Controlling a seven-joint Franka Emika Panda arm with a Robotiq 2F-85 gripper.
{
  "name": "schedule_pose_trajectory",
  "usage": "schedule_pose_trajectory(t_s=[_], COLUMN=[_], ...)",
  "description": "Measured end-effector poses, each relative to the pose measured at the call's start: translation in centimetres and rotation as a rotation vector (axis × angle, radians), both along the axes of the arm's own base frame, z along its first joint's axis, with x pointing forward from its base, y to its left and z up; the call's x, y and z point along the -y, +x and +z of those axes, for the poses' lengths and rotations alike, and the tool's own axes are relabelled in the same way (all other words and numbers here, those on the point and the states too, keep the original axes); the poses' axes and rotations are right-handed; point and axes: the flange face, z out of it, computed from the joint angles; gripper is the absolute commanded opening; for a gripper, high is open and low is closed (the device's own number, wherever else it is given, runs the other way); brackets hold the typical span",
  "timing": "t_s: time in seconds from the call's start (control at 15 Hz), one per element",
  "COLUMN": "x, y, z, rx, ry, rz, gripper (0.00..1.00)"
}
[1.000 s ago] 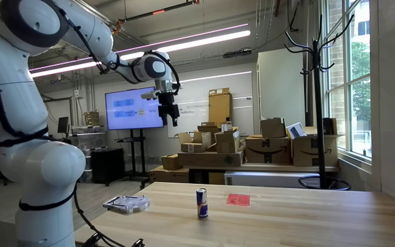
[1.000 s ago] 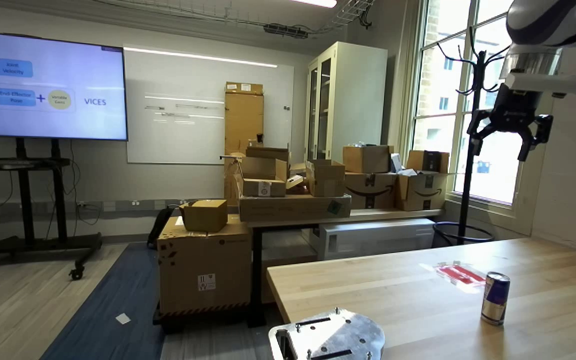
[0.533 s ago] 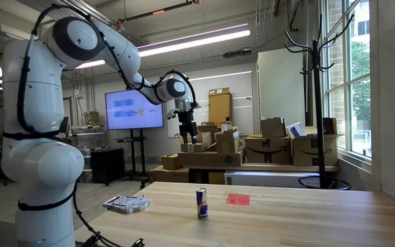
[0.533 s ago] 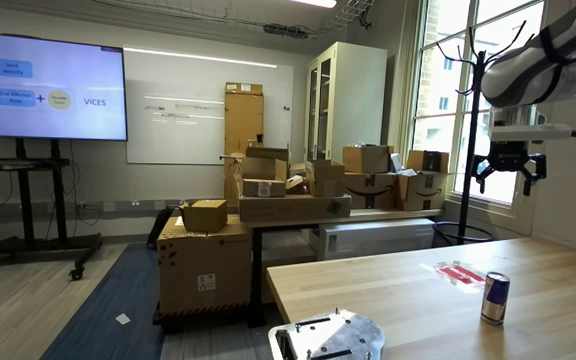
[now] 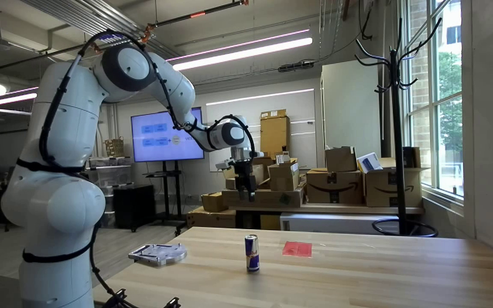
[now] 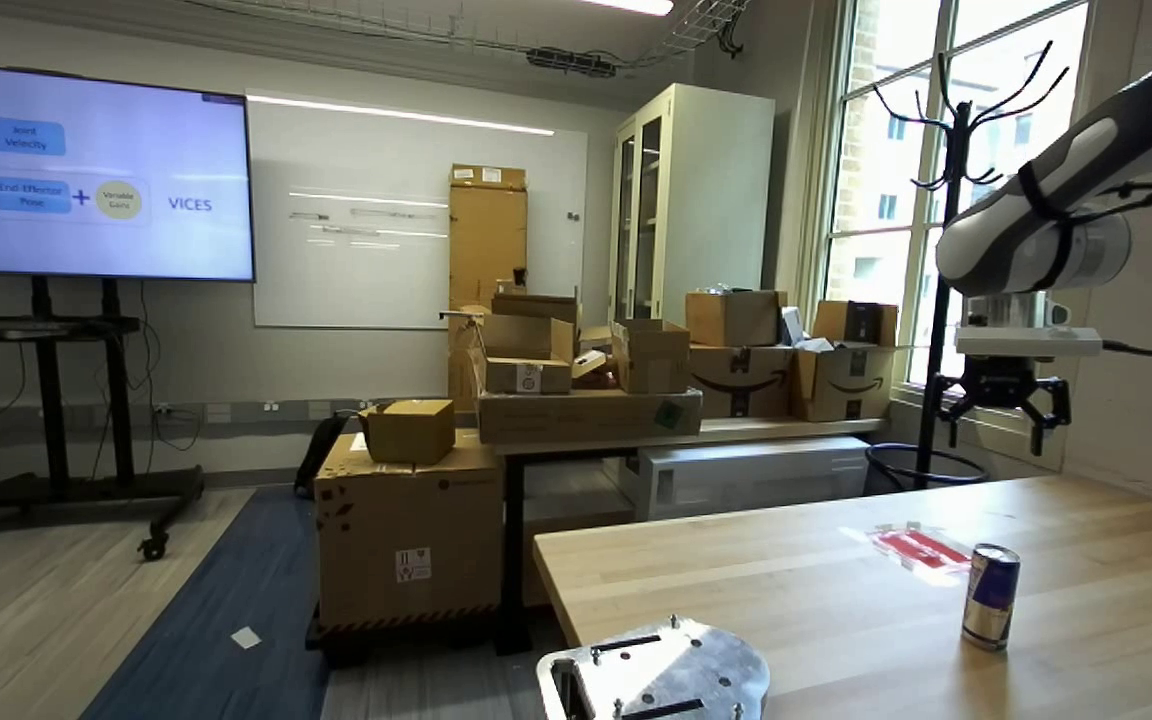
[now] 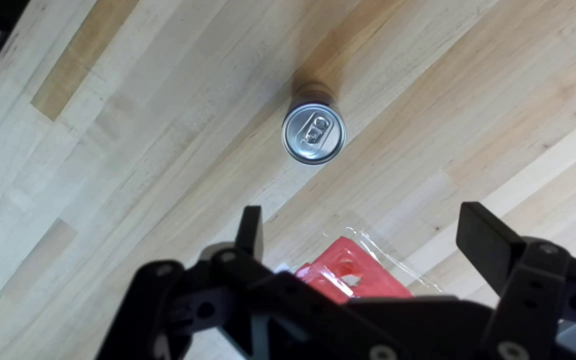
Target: Put the can on the silver object.
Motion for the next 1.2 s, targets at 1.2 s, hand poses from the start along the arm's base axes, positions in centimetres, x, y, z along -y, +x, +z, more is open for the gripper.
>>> schedule_pose_trajectory(t_s=[1.2], x=[1.8], y=[0.0], z=[-12.7], rx=[0.004], ry=[0.07], rz=[-0.029], gripper=[1.0])
